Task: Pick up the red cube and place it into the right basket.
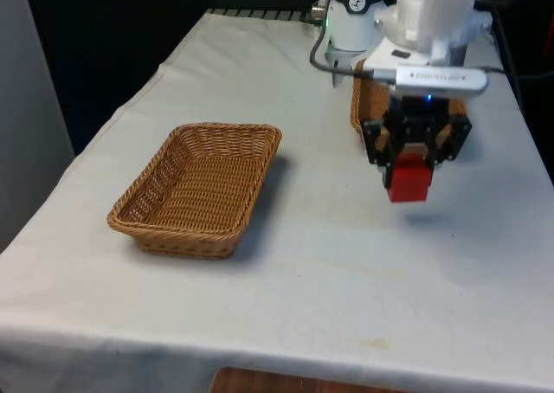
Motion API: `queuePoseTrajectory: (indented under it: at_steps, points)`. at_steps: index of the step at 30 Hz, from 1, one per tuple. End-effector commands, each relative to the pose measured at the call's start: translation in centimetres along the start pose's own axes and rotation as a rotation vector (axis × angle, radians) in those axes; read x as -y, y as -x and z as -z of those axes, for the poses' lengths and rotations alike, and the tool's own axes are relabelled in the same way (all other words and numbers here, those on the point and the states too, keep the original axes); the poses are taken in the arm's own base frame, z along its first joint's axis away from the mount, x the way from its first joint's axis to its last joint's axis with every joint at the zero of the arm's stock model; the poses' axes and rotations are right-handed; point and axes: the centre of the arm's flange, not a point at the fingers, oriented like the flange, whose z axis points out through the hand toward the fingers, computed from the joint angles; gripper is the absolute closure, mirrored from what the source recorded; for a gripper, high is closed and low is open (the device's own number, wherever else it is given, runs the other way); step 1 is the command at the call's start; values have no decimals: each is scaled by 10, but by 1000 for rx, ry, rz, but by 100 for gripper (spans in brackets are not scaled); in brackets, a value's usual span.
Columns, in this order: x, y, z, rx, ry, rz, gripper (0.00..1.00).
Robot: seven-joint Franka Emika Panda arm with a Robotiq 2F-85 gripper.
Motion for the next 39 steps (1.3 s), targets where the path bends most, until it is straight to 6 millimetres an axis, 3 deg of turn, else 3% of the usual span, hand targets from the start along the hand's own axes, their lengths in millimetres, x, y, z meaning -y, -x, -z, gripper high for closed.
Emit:
queuePoseTrajectory:
  at_steps: [1, 7, 9, 12, 33, 34, 39]
  points:
    - [-1, 4, 9, 0, 2, -6, 99]
    - [-5, 17, 34, 1, -11, -15, 99]
    - [-5, 17, 33, 2, -18, -14, 99]
    - [-18, 23, 47, -3, -11, -19, 99]
    - [-89, 33, 79, -15, 22, -26, 99]
    - [-84, 31, 76, -17, 27, -25, 99]
    - [-107, 38, 87, -19, 35, -28, 99]
